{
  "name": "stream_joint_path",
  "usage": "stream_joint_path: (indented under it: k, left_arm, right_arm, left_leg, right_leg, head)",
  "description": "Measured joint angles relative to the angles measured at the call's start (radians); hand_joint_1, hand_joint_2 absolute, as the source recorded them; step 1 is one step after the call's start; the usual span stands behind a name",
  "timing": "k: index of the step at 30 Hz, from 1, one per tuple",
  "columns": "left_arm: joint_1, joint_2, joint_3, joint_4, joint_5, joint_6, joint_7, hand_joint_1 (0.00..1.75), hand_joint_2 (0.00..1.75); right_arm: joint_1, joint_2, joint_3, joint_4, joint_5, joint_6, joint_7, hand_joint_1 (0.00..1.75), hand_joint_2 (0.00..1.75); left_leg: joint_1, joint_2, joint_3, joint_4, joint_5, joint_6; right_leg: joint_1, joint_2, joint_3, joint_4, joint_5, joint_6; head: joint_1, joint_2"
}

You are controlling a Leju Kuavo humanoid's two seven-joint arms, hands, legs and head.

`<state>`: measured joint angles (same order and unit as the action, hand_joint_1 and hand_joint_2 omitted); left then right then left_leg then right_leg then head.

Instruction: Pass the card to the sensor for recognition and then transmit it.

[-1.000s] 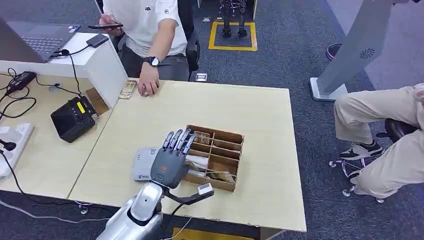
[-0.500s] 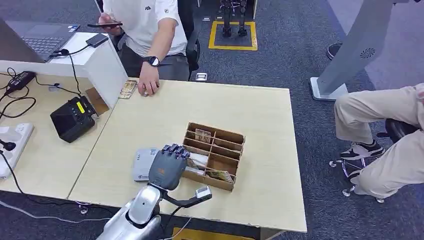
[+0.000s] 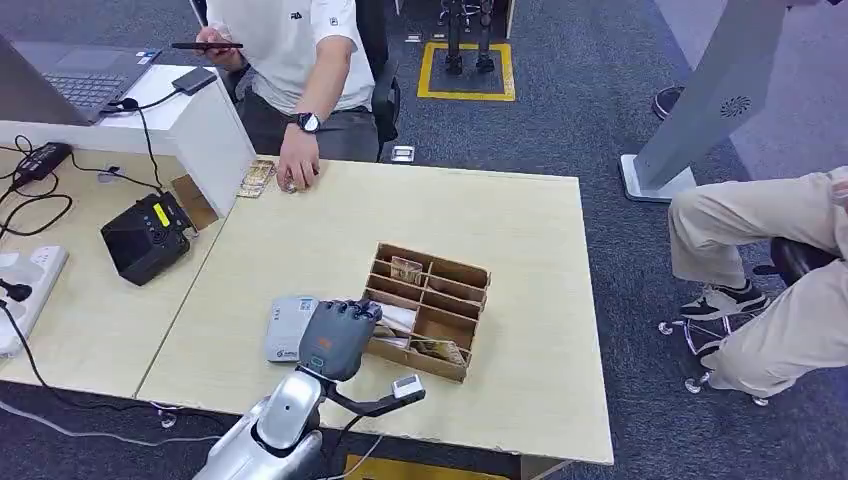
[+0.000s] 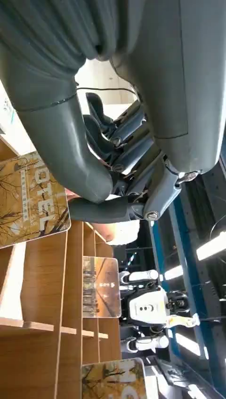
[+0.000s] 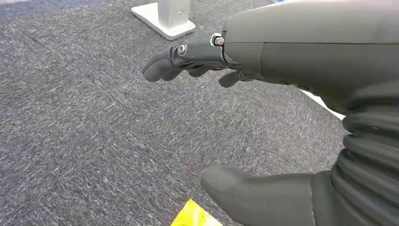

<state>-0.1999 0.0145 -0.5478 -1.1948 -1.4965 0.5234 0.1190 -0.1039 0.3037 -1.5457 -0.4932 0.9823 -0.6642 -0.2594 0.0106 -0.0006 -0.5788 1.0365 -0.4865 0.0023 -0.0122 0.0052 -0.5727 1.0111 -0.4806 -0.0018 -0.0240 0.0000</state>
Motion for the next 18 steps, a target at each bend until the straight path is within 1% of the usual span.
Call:
stream_joint_path:
  k: [1, 2, 3, 7, 12, 15, 18]
  left_arm:
    - [0.000, 0.000, 0.000, 0.000, 0.000, 0.000, -0.005, 1.75, 1.75]
    - [0.000, 0.000, 0.000, 0.000, 0.000, -0.001, -0.009, 1.06, 1.75]
    - [0.000, 0.000, 0.000, 0.000, 0.000, 0.000, -0.011, 0.00, 1.75]
    - [0.004, 0.004, 0.000, 0.000, 0.000, 0.028, -0.001, 0.00, 1.75]
    - [0.009, 0.016, 0.000, -0.001, 0.000, 0.141, 0.078, 0.00, 1.75]
    - [0.013, 0.040, 0.000, -0.036, 0.000, 0.161, 0.140, 0.00, 1.75]
    - [0.020, 0.064, -0.001, -0.096, 0.000, 0.164, 0.174, 0.00, 1.75]
  right_arm:
    - [0.000, 0.000, 0.000, 0.000, 0.000, 0.000, 0.000, 0.00, 1.75]
    - [0.000, 0.000, 0.000, 0.000, 0.001, 0.000, -0.001, 0.00, 1.75]
    - [0.000, -0.001, 0.000, 0.000, 0.002, 0.000, -0.001, 0.00, 1.75]
    - [0.000, -0.001, 0.000, 0.000, 0.002, 0.000, -0.001, 0.00, 1.75]
    - [0.000, -0.001, 0.000, 0.000, 0.019, 0.000, -0.001, 0.00, 1.75]
    - [0.000, -0.001, 0.000, 0.000, 0.023, 0.000, 0.000, 0.00, 1.75]
    - [0.000, -0.001, 0.000, 0.000, 0.037, 0.000, 0.002, 0.00, 1.75]
  left_leg:
    - [0.000, 0.000, 0.000, 0.000, 0.000, 0.000]
    - [0.000, 0.000, 0.000, 0.000, 0.000, 0.000]
    - [0.000, 0.000, 0.000, 0.000, 0.000, 0.000]
    - [0.000, 0.000, 0.000, 0.000, 0.000, 0.000]
    - [0.000, 0.000, 0.000, 0.000, 0.000, 0.000]
    - [0.000, 0.000, 0.000, 0.000, 0.000, 0.000]
    - [0.000, 0.000, 0.000, 0.000, 0.000, 0.000]
  right_leg:
    - [0.000, 0.000, 0.000, 0.000, 0.000, 0.000]
    - [0.000, 0.000, 0.000, 0.000, 0.000, 0.000]
    - [0.000, 0.000, 0.000, 0.000, 0.000, 0.000]
    - [0.000, 0.000, 0.000, 0.000, 0.000, 0.000]
    - [0.000, 0.000, 0.000, 0.000, 0.000, 0.000]
    - [0.000, 0.000, -0.001, 0.000, 0.000, 0.000]
    - [0.000, 0.000, -0.001, 0.000, 0.000, 0.000]
  head:
    - [0.000, 0.000]
    - [0.000, 0.000]
    - [0.000, 0.000]
    - [0.000, 0.000]
    - [0.000, 0.000]
    - [0.000, 0.000]
    - [0.000, 0.000]
